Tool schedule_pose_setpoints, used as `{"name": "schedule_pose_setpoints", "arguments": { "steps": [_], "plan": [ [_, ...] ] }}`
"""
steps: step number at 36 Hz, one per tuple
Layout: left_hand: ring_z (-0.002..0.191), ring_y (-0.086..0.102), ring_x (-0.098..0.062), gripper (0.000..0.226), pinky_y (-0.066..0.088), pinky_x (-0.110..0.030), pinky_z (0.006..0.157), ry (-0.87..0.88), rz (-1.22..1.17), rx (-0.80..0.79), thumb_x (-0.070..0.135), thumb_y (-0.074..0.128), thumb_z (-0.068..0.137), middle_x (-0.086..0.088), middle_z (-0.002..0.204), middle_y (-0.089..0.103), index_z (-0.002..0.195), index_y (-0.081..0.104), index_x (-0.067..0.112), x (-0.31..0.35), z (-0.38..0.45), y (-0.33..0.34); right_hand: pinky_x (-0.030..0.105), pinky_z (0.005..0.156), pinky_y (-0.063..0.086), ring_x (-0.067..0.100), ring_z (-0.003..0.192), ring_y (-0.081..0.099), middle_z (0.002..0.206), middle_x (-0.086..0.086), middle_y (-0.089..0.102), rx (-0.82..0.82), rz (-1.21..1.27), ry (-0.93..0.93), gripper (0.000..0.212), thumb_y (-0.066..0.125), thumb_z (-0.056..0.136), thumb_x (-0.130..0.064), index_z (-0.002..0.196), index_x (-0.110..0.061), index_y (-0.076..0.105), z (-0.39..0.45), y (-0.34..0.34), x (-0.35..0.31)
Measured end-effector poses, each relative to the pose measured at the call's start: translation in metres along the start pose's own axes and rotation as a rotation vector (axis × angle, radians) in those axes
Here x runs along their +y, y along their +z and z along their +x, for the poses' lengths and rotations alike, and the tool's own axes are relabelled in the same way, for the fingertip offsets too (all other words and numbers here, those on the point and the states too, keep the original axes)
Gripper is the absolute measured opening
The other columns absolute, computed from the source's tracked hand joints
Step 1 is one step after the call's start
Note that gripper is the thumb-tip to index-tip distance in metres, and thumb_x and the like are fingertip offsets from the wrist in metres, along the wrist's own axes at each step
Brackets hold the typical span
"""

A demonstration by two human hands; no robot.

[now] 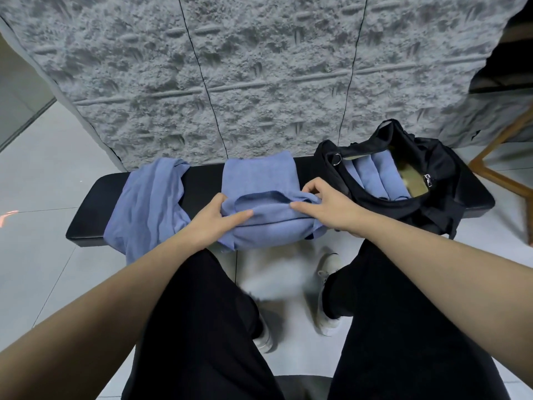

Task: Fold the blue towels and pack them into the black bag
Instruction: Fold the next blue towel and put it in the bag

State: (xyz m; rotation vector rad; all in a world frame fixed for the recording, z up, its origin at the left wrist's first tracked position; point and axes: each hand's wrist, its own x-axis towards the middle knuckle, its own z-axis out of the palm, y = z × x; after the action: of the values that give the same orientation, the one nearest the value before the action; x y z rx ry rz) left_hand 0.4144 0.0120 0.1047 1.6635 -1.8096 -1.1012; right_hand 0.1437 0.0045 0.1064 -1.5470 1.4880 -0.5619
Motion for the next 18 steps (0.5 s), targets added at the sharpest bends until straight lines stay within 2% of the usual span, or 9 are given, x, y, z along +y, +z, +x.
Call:
{"name": "schedule_pose_setpoints", "arguments": {
  "steps": [1,4,8,13,18],
  "plan": [
    [0.071,0.037,-0.009,0.056,0.034,-0.026,0.069,-0.017,0.003,0.005,0.062,0.068,0.08,0.005,0.083,0.035,0.085,0.038,0.016,0.0,0.003,-0.001,0.021,0.042,0.036,0.012,0.054,0.049,0.083,0.001,0.053,0.024,0.047,0.005,0.04,0.068,0.086,-0.051,0.104,-0.02,0.049,0.003,0.001,0.0],
    [0.072,0.039,-0.013,0.038,0.034,-0.025,0.064,-0.022,0.008,0.034,0.042,0.065,0.089,0.005,0.08,0.038,0.084,0.04,0.014,-0.003,0.014,-0.004,0.025,0.05,0.04,0.013,0.058,0.047,0.078,-0.001,0.048,0.04,0.128,0.037,0.027,0.063,0.09,-0.034,0.103,-0.015,0.049,0.014,0.002,0.001],
    [0.068,0.032,-0.012,0.025,0.029,-0.028,0.062,-0.055,0.022,0.197,0.019,0.05,0.097,0.003,0.078,0.034,0.079,0.032,0.015,-0.001,0.028,-0.004,0.021,0.045,0.036,0.013,0.058,0.042,0.077,0.002,0.048,0.083,0.095,0.044,0.02,0.059,0.086,-0.015,0.102,-0.014,0.048,0.03,0.002,0.003],
    [0.07,0.026,-0.014,0.025,0.025,-0.032,0.066,-0.117,-0.104,0.213,0.023,0.042,0.099,0.002,0.078,0.028,0.079,0.027,0.017,0.0,0.05,-0.005,0.028,0.049,0.036,0.018,0.059,0.04,0.075,0.003,0.045,0.172,0.135,0.089,0.014,0.055,0.087,-0.016,0.091,-0.018,0.042,0.055,0.004,0.003],
    [0.067,0.03,-0.012,0.015,0.028,-0.03,0.065,-0.116,-0.217,0.314,0.028,0.043,0.101,0.004,0.079,0.035,0.094,0.038,0.016,-0.006,0.079,-0.007,0.028,0.051,0.034,0.017,0.064,0.04,0.075,0.001,0.043,0.29,0.186,0.149,0.014,0.055,0.089,-0.028,0.086,-0.02,0.044,0.087,0.005,0.004]
  ]
}}
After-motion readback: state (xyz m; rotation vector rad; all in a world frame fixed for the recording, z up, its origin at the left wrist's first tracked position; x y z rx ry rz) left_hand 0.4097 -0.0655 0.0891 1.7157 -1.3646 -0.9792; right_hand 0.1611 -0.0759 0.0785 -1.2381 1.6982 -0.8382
